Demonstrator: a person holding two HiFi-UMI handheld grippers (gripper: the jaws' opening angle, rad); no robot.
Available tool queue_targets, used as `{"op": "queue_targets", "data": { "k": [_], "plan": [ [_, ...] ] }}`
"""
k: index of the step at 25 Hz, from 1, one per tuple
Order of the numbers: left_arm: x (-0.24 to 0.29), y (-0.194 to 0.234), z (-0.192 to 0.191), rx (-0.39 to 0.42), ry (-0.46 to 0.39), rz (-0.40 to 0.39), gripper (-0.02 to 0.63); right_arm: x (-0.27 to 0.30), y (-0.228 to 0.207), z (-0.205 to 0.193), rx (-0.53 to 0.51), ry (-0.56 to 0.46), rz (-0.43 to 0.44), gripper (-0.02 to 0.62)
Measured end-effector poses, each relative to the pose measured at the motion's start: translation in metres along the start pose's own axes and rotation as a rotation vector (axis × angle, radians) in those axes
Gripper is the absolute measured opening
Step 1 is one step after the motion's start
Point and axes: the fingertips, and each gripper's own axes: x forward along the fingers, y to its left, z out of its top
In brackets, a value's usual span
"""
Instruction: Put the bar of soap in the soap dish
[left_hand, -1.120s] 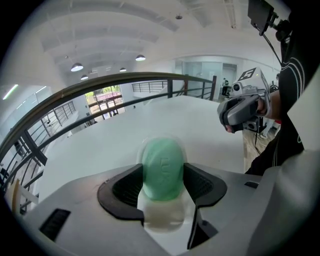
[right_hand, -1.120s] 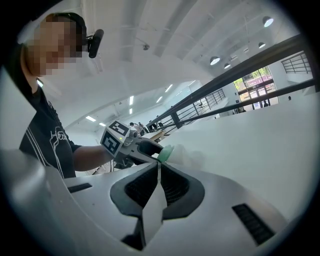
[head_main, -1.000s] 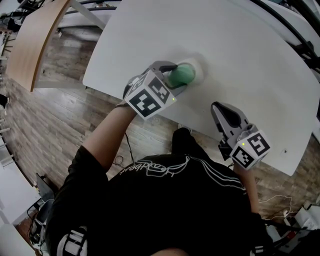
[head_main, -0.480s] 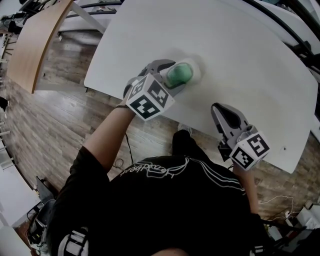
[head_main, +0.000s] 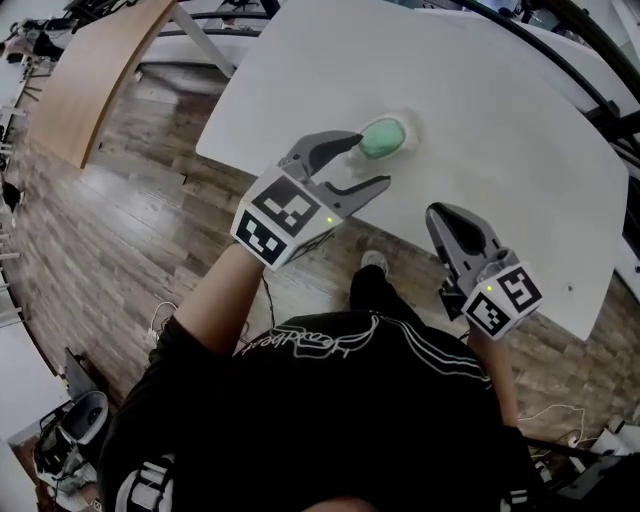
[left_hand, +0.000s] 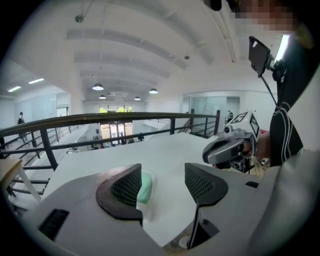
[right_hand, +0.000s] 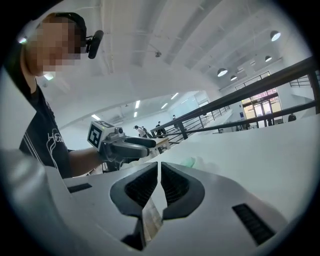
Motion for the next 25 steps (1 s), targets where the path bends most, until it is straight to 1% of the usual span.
{"op": "queue_targets", "data": {
  "k": [3,7,12,15,17,21,25],
  "plan": [
    [-0.041,-0.029,0.02,-0.028,-0.062,-0.029,0.276,-0.006,0.034,0.009,-0.038,-0.005,0.014,0.025],
    [-0.098,-0.077,0.013,-0.098,-0.136,-0.101,0.233,-0.008,0.093,0.001,-0.093,-0.024,0.032,0.025],
    [-0.16,-0.128,0.011,-0.129,-0.188,-0.127,0.116,-0.028,0.16,-0.002,-0.161,-0.03,0.033,0.025],
    [-0.193,-0.151,0.011,-0.127,-0.211,-0.144,0.044,-0.036,0.197,0.003,-0.195,-0.04,0.041,0.025],
    [-0.212,-0.167,0.01,-0.123,-0.231,-0.155,0.012,-0.043,0.219,0.003,-0.204,-0.043,0.052,0.025],
    [-0.234,-0.195,0.002,-0.118,-0.253,-0.181,0.008,-0.056,0.254,0.001,-0.22,-0.046,0.075,0.025],
    [-0.245,-0.211,-0.007,-0.139,-0.255,-0.19,0.008,-0.064,0.276,0.001,-0.217,-0.063,0.107,0.025]
  ]
}}
